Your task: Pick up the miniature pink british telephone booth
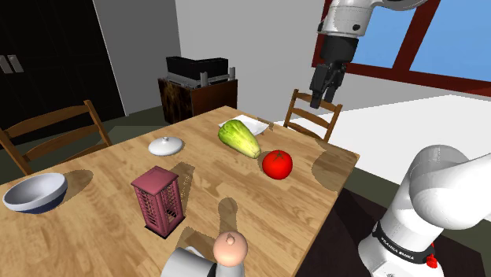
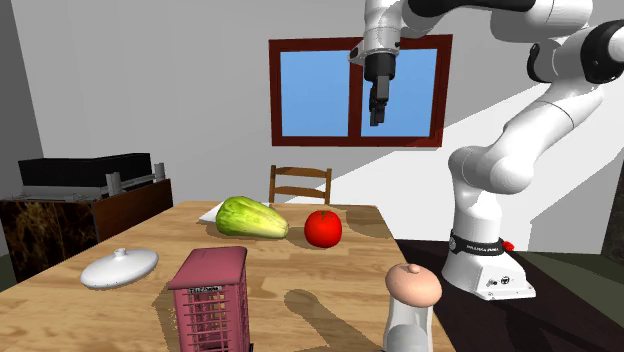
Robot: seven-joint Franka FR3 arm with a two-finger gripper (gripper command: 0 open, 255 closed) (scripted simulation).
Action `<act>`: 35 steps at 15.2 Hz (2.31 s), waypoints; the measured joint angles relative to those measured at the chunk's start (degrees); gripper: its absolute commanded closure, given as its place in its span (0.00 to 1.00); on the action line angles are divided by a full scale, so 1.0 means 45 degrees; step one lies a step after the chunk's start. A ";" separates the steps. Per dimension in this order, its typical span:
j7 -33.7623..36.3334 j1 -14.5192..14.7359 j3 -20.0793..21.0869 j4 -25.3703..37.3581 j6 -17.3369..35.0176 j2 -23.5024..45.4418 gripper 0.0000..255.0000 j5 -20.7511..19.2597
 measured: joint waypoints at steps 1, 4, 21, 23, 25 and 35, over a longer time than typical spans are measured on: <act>0.0000 0.0000 0.0000 0.0000 0.0000 0.0000 0.00 0.0000; 0.0197 0.0156 0.0180 -0.0009 0.0624 0.0676 0.00 0.0478; 0.0646 0.1390 0.1231 0.2612 0.4855 0.7647 0.00 0.3817; 0.0670 0.1514 0.1334 0.3289 0.5094 0.8541 0.00 0.4140; 0.0602 0.1638 0.1446 0.3900 0.5496 0.9543 0.00 0.4470; 0.0926 0.2258 0.2053 0.8360 0.6007 1.4215 0.00 0.5611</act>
